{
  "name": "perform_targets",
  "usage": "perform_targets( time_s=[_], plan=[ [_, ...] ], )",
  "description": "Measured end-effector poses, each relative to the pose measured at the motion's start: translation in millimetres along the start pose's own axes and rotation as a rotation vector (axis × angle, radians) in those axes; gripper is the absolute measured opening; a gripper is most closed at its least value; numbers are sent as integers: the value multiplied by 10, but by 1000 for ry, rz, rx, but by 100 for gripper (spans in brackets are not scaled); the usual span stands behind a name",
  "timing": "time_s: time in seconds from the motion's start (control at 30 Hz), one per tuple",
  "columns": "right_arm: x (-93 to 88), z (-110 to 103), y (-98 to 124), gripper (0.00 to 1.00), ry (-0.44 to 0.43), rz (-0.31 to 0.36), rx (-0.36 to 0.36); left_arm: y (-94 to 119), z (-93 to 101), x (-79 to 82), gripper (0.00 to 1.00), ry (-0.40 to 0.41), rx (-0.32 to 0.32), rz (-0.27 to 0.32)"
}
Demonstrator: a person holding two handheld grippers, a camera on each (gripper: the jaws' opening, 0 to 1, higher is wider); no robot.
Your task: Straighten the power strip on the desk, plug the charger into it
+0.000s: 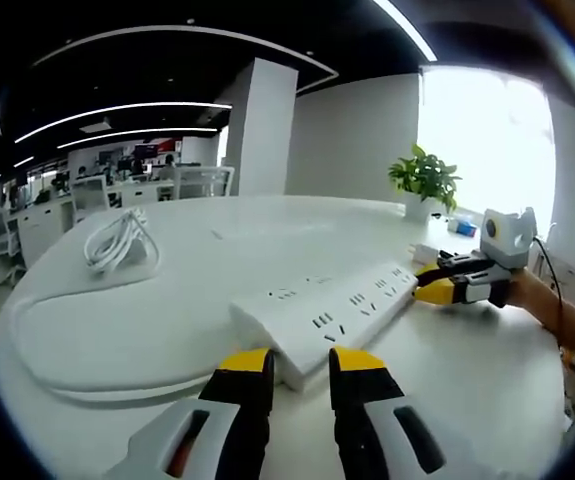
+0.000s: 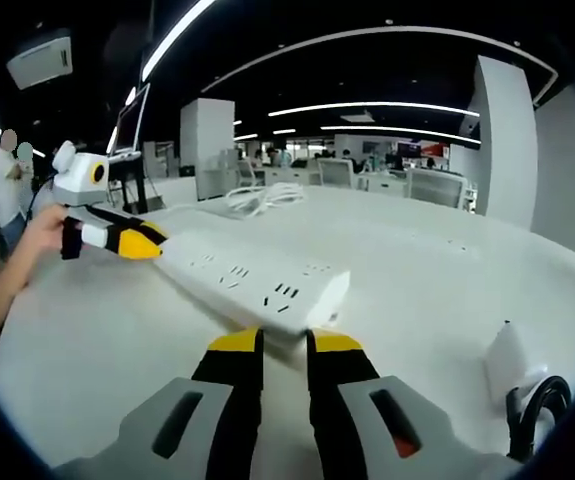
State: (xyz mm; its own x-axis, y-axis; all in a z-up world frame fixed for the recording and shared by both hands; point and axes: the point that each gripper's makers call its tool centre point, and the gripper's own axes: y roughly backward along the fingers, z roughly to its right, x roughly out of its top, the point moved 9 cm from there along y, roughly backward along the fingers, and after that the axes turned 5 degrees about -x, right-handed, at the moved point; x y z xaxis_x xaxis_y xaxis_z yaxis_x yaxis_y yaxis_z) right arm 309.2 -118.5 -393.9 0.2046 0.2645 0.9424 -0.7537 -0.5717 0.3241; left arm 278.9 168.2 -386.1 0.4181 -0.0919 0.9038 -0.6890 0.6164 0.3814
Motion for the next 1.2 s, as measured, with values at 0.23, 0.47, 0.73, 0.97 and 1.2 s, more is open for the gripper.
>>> perform_targets(
  time_s=[0.23, 0.47, 0.73, 0.97, 1.2],
  plan=[
    [-11, 13, 36, 16, -2, 4, 22, 8, 28, -21, 22, -3, 1, -7],
    [-24, 2, 61, 16, -9, 12, 29, 14, 35, -28, 22, -5, 2, -11],
    [-33, -36, 87, 16, -8, 13, 24, 22, 32, -30, 22, -8, 3, -12],
    [-34, -52, 101, 16, -8, 11, 22, 26, 18, -30, 21, 21, 4, 4],
    [-37, -69, 118, 16, -16, 8, 24, 37, 19, -25, 21, 10, 3, -2]
  ],
)
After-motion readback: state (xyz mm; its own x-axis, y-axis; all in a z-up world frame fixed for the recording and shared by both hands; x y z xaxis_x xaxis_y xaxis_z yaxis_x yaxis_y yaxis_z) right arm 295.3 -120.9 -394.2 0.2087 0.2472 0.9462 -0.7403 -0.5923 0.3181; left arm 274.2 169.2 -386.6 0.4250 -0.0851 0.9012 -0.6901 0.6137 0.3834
